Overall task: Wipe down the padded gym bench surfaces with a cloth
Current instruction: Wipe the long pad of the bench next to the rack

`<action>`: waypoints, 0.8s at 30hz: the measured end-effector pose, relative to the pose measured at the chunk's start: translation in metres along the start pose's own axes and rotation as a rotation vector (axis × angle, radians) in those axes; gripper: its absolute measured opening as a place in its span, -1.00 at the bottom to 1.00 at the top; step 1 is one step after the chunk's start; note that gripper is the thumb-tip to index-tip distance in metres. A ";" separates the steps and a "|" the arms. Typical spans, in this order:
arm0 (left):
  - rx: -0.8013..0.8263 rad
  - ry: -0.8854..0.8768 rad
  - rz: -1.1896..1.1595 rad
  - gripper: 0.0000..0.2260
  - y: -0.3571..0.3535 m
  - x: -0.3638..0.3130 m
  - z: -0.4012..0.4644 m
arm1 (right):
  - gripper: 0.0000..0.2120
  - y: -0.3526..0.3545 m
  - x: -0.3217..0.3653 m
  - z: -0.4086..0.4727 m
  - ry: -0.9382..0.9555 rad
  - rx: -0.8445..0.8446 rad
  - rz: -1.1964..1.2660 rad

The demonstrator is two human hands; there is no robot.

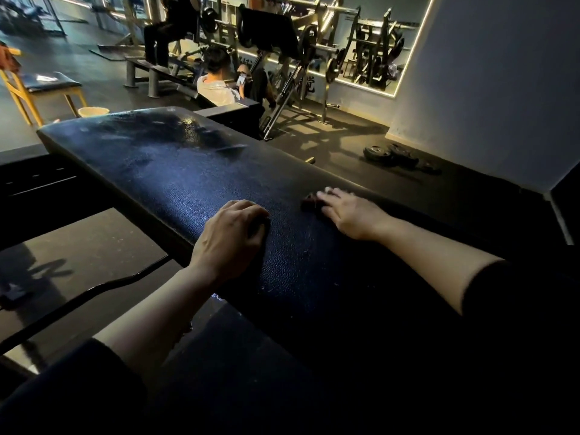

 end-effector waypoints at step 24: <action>-0.250 -0.071 0.043 -0.77 0.021 -0.024 -0.039 | -0.65 0.016 0.041 -0.032 0.190 -0.111 0.415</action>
Point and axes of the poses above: each hand's wrist, its own z-axis towards the middle knuckle, its own y-axis out of the back of the hand, x = y × z, the point moved 6 cm from there along z, towards the middle knuckle, and after that the axes turned 10 degrees about -z, right-handed, at the moved point
